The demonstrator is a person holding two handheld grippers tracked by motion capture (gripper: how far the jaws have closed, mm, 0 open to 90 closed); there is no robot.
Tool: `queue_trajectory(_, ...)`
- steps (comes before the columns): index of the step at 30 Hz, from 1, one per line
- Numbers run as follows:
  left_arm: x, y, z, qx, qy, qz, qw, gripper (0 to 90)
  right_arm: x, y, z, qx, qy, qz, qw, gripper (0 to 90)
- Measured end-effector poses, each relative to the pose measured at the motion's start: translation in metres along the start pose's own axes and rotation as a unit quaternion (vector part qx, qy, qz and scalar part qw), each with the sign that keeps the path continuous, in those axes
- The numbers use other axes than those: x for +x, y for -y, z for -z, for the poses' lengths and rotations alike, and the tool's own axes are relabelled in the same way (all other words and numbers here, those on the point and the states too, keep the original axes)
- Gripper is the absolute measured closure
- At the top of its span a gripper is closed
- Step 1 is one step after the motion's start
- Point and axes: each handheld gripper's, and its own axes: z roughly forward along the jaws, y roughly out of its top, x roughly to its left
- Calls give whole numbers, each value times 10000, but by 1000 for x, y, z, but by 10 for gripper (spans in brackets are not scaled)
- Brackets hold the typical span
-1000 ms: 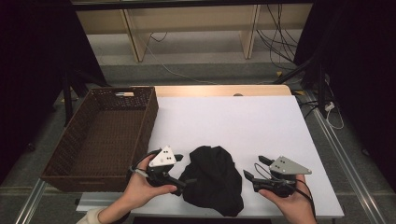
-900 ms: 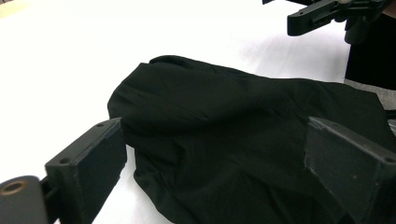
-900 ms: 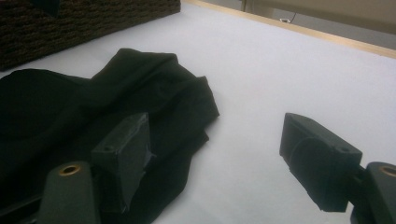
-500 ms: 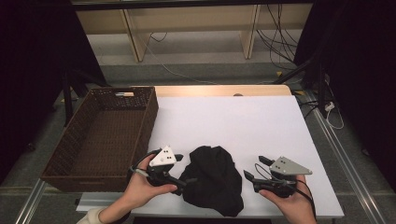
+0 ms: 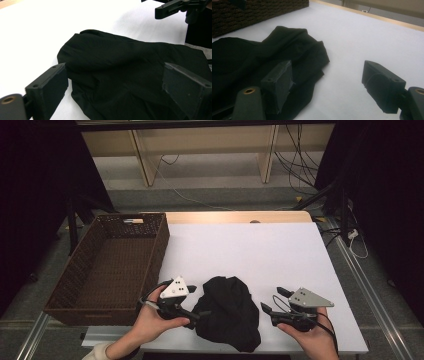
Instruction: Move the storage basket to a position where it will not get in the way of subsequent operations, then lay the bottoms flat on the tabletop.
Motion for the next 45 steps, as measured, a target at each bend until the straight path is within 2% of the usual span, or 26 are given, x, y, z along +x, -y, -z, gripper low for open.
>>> queue_trajectory(11,0,1,-2,52,29,-4,10000,84,0,0,0,-7,-25,2,10000,253)
queue_trajectory(14,1,3,-3,104,107,-7,9999,150,1,-1,-1,19,-32,-10,10000,254)
queue_trajectory(18,0,7,-8,329,284,-54,9990,204,2,-2,-4,51,-113,5,9999,268)
queue_trajectory(22,-2,10,-12,509,483,-175,9974,249,7,-3,-10,117,-266,7,9996,273)
queue_trajectory(24,-4,10,-14,626,616,-265,9958,273,11,-3,-14,198,-348,18,9992,274)
queue_trajectory(28,-8,13,-19,900,746,-450,9921,328,17,-3,-17,197,-506,8,9985,279)
queue_trajectory(31,-13,15,-26,1071,761,-582,9896,379,20,-4,-18,183,-690,-46,9974,295)
queue_trajectory(32,-14,16,-28,1100,758,-586,9893,408,23,-5,-19,203,-782,-110,9967,303)
queue_trajectory(35,-14,17,-33,1190,691,-635,9884,492,34,-5,-25,367,-1118,-108,9930,351)
queue_trajectory(38,-13,17,-35,1251,666,-674,9876,574,46,-5,-33,576,-1487,-77,9872,392)
queue_trajectory(40,-12,18,-36,1274,667,-671,9873,617,53,-6,-39,762,-1637,-7,9836,444)
queue_trajectory(42,-11,18,-36,1266,665,-629,9877,681,58,-6,-46,1010,-1712,95,9800,543)
queue_trajectory(45,-10,17,-33,1211,650,-550,9890,770,60,-9,-53,1320,-1764,159,9753,759)
